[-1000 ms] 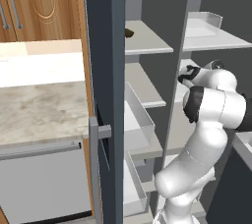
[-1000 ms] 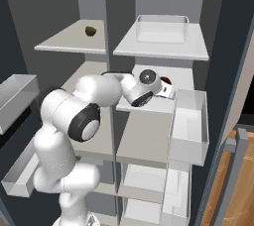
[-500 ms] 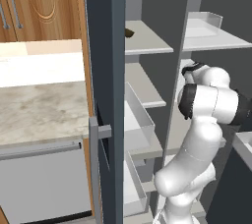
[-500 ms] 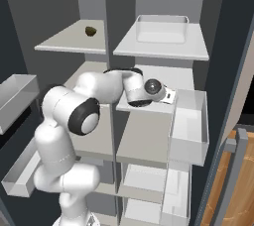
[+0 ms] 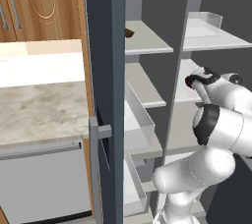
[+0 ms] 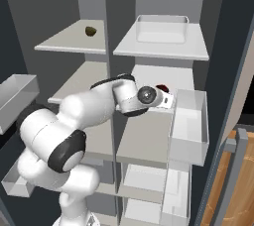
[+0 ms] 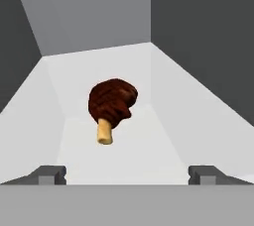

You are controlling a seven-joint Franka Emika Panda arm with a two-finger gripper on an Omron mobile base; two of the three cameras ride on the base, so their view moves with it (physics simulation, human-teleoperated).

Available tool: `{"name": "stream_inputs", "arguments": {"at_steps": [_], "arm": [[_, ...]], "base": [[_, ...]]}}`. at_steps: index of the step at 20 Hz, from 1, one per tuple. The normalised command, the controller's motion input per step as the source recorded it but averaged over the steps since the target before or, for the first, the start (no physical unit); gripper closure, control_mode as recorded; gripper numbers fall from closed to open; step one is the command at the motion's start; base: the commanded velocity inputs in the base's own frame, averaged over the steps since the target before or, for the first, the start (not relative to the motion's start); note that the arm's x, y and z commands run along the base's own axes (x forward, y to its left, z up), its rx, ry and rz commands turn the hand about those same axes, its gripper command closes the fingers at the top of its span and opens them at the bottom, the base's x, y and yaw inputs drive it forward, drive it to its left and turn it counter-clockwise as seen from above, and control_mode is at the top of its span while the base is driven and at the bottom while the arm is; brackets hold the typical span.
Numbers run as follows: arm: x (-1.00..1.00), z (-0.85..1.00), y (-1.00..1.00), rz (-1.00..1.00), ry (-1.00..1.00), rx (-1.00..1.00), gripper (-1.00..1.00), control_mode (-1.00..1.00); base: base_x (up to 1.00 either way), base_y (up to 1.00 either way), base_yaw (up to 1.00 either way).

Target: Pick up the frozen steak from the freezer, place it on any shelf in the fridge, and close the fridge and freezer doors when done.

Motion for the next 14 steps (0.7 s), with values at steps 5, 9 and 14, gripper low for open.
{"name": "stream_inputs", "arguments": {"at_steps": [5, 9, 14], "arm": [[-0.42, 1.0, 0.12, 0.0, 0.11, -0.07, -1.0, -1.0], [-0.97, 1.0, 0.0, 0.0, 0.21, -0.07, -1.0, -1.0], [-1.0, 1.0, 0.02, 0.0, 0.23, -0.03, -1.0, -1.0]], "base": [[0.0, 0.0, 0.0], [0.0, 0.0, 0.0], [0.0, 0.0, 0.0]]}}
